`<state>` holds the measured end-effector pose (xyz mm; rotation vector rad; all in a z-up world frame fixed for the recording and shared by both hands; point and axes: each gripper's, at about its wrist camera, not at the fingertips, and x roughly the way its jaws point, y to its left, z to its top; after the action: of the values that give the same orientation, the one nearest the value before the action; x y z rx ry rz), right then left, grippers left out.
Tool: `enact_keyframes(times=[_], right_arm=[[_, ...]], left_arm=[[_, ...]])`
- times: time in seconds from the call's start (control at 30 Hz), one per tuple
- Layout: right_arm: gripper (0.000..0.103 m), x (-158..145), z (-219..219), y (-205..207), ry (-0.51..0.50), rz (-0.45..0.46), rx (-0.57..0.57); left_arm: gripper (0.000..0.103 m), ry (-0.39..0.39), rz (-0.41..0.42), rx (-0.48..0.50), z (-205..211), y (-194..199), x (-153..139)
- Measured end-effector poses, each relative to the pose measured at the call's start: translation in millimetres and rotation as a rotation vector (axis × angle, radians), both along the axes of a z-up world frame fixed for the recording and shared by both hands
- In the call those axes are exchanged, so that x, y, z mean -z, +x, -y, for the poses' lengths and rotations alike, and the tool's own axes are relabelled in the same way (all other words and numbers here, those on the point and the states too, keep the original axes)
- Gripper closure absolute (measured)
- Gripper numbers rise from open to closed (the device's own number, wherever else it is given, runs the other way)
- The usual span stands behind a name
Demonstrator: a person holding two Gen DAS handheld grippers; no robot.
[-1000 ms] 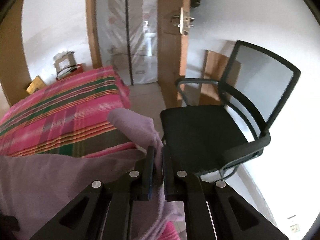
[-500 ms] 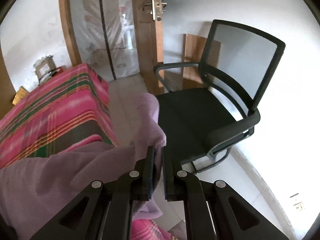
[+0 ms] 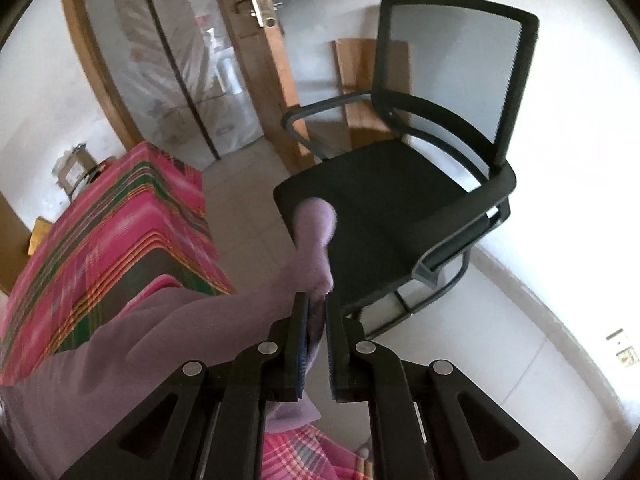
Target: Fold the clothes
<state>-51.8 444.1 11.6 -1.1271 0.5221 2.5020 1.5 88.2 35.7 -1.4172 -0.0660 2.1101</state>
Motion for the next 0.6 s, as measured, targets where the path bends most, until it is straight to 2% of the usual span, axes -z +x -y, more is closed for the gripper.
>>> enact_keyframes(times=[0.27,0.47,0.6], right_arm=[[0.094,2,-2,9,-0.027,0.012,0.04],[0.083,-10,20,26,-0.013,-0.032,0.015],[0.075,-24,51,39,0.021,-0.082,-0.038]], left_arm=[[0.089,0.012,0.0,0.003,3,2,-1],[0.089,0.02,-0.017,-0.025,15,9,-5],[0.089,0.027,-0.03,-0.055,26,16,-10]])
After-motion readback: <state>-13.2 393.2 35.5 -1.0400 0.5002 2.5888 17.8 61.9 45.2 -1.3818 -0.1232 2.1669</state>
